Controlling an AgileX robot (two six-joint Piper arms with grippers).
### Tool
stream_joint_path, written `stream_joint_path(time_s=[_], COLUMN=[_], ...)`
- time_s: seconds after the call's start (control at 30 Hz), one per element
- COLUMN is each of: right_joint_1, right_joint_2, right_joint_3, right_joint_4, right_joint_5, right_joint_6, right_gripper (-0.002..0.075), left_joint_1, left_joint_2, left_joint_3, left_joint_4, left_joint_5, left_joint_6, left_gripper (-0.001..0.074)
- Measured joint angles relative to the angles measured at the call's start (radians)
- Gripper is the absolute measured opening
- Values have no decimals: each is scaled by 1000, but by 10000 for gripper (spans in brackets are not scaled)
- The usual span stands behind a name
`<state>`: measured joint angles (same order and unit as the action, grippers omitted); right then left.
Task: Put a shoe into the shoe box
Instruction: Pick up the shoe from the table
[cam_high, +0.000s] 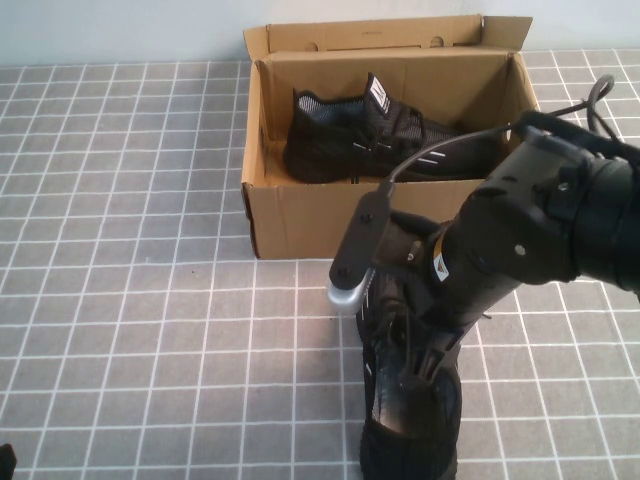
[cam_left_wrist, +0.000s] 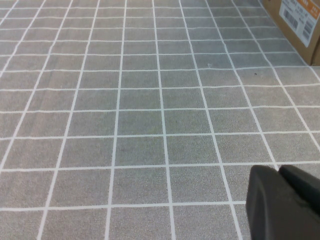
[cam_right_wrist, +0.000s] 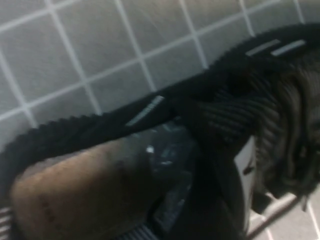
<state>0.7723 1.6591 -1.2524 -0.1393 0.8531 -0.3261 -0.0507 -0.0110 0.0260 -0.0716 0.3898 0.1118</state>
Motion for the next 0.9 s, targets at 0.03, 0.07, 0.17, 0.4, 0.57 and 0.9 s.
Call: stream_joint_path(time_s=[0.03, 0.07, 0.17, 0.4, 0.57, 0.9], right_joint_1=[0, 0, 0, 0, 0, 0], right_joint_2=[2, 3, 6, 26, 47, 60], right_joint_3=[0, 0, 0, -2, -2, -2], right_joint_4=[-22, -37, -73, -59, -55, -53], right_joint_5=[0, -1, -7, -21, -33, -33], right_joint_6=[20, 35, 68, 82, 82, 82], right_gripper=[428, 428, 428, 429, 428, 212], left_joint_1=[0, 0, 0, 0, 0, 0], left_joint_2=[0, 0, 0, 0, 0, 0], left_joint_3=[0, 0, 0, 0, 0, 0], left_joint_4=[0, 0, 0, 0, 0, 0], left_joint_5=[0, 0, 0, 0, 0, 0], left_joint_6=[0, 0, 0, 0, 0, 0], left_gripper=[-1, -1, -1, -1, -1, -1])
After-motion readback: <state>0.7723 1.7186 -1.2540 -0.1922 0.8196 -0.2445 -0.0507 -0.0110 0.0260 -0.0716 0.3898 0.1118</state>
